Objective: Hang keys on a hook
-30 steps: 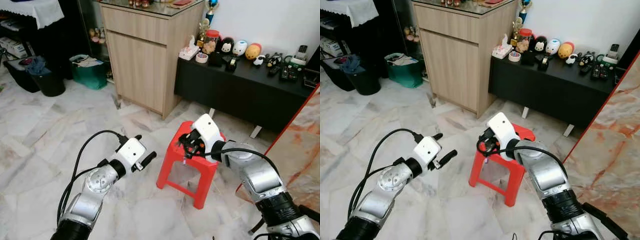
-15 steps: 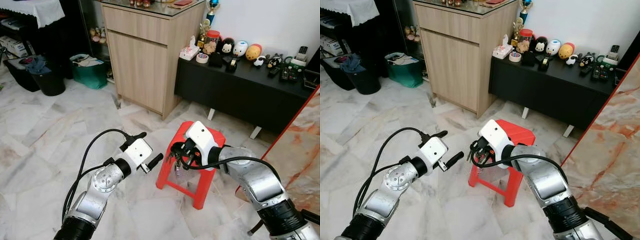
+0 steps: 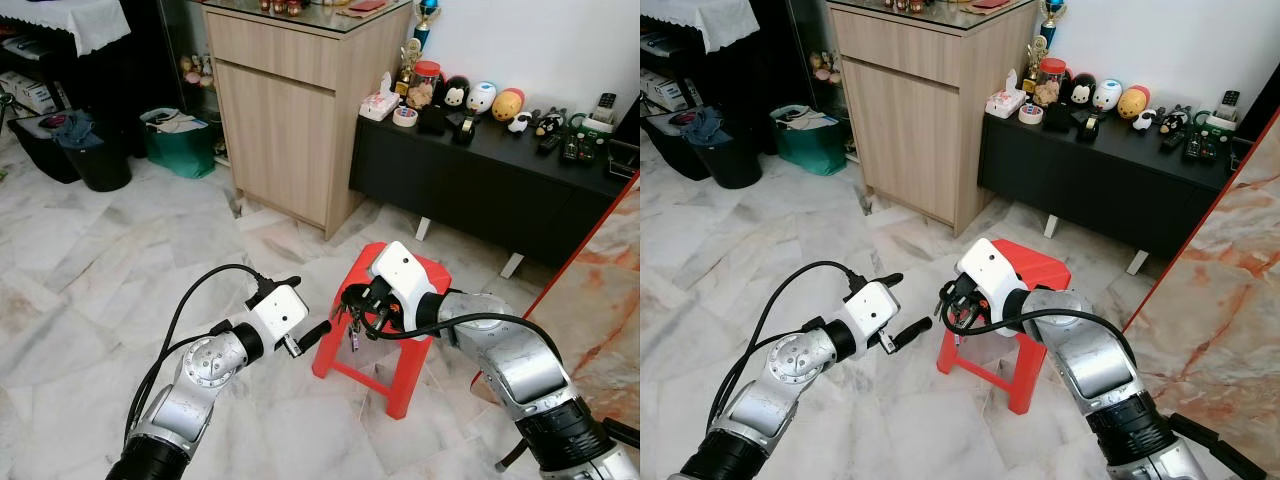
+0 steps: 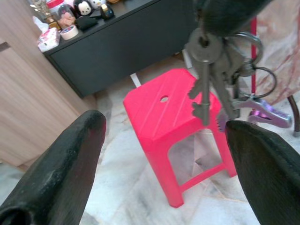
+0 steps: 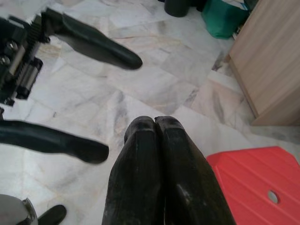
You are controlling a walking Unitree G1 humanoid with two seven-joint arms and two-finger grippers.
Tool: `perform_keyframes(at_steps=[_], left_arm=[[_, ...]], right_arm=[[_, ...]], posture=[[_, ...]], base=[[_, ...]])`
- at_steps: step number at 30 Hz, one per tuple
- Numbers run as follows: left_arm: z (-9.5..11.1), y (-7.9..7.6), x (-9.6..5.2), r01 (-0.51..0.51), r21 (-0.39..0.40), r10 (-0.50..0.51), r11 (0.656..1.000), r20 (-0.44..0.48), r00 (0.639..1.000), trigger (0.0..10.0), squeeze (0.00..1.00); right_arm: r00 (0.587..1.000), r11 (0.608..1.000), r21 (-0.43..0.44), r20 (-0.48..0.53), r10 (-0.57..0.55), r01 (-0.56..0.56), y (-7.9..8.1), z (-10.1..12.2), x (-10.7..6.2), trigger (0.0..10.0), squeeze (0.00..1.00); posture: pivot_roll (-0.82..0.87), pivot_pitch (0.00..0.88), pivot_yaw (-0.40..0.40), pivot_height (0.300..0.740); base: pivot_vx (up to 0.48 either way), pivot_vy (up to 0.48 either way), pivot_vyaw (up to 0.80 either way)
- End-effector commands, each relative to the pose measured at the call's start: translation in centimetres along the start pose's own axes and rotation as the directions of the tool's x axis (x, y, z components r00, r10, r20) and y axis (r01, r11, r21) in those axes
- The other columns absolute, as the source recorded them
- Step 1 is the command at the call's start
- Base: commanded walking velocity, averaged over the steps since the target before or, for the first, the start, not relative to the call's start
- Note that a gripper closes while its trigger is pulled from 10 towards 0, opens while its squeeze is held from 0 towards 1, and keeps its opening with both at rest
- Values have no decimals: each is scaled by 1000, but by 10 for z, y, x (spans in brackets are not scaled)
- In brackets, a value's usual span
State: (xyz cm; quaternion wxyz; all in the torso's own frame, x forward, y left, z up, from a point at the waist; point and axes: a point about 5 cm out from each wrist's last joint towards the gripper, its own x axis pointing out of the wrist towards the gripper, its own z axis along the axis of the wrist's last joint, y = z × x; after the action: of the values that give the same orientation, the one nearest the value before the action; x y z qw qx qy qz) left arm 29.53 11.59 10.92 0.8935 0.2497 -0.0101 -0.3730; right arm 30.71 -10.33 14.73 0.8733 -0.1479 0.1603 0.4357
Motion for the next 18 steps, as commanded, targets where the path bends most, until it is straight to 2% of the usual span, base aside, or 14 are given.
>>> perform_keyframes(at_steps=[1, 8, 18], left_arm=[[3, -3, 0, 20, -10, -20, 1000, 13, 1000, 10000, 0], [4, -4, 0, 47, -25, -47, 999, 15, 999, 10000, 0], [3, -1, 2, 16, -20, -16, 1000, 6, 1000, 10000, 0]], right_arm=[[999, 999, -53, 52, 15, -13, 2, 18, -1, 10000, 0], [995, 996, -75, 83, 56, -50, 7, 27, 0, 10000, 0], [989, 992, -86, 109, 98, -89, 15, 32, -1, 10000, 0]], posture=[[65, 0, -98, 740], [65, 0, -98, 740], [61, 0, -97, 740]], base=[[0, 0, 0], [0, 0, 0], [0, 0, 0]])
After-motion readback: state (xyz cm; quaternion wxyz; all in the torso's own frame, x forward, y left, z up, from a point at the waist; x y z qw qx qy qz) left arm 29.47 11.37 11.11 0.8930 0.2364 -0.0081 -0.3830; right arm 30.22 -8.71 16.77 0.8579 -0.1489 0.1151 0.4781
